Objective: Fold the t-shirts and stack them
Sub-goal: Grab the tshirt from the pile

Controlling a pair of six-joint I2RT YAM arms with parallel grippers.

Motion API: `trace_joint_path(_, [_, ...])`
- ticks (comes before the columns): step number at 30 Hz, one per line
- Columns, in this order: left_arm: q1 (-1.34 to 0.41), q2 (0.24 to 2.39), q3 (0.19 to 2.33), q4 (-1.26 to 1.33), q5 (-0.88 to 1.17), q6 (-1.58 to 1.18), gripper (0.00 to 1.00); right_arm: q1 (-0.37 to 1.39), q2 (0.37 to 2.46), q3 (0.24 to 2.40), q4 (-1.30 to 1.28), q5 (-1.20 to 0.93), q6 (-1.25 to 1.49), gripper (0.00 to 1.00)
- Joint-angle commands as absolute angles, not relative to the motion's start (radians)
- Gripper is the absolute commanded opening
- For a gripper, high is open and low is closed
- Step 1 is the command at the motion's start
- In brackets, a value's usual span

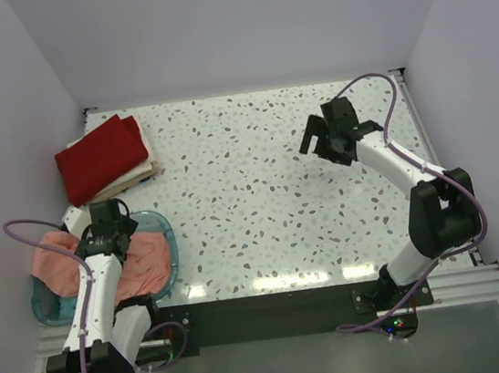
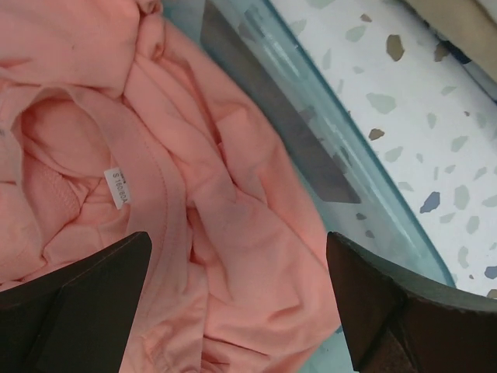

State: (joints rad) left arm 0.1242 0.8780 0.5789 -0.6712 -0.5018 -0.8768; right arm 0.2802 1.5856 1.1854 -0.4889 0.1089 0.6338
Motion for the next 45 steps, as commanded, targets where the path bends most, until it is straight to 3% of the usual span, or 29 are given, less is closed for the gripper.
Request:
trace_joint_path(1, [0.161, 0.870, 0.540, -0.637, -0.450, -0.951, 1.00, 0.270, 1.575, 1.223, -0.456, 0.112, 0.644, 0.99])
trace_joint_path(10, [0.201, 0.923, 0.443, -0.574, -0.354, -0.999, 1.00, 0.267, 1.560, 1.206, -0.469, 0.123, 0.649, 0.99])
trace_joint_path(13, [0.213, 0.933, 0.417, -0.552, -0.336, -1.011, 0.89, 0.265, 1.559, 1.209, -0.472, 0.121, 0.650, 0.99])
trace_joint_path(19, [0.216, 0.910, 0.393, -0.554, -0.341, -1.003, 0.40, 0.262, 1.554, 1.189, -0.471, 0.106, 0.644, 0.99])
trace_joint_path(20, [0.216, 0.899, 0.396, -0.560, -0.342, -1.003, 0.25, 0.264, 1.554, 1.187, -0.471, 0.097, 0.643, 0.99])
trace_joint_path(24, [0.216, 0.851, 0.419, -0.607, -0.350, -1.005, 0.00, 0.264, 1.562, 1.189, -0.460, 0.078, 0.640, 0.99])
trace_joint_path(37, [0.216, 0.637, 0.678, -0.654, -0.408, -0.991, 0.00, 0.264, 1.621, 1.256, -0.437, 0.015, 0.634, 0.97])
trace_joint_path(45, [0.215, 0.653, 0.856, -0.369, -0.263, -0.726, 0.00, 0.264, 1.637, 1.316, -0.410, 0.002, 0.637, 0.97])
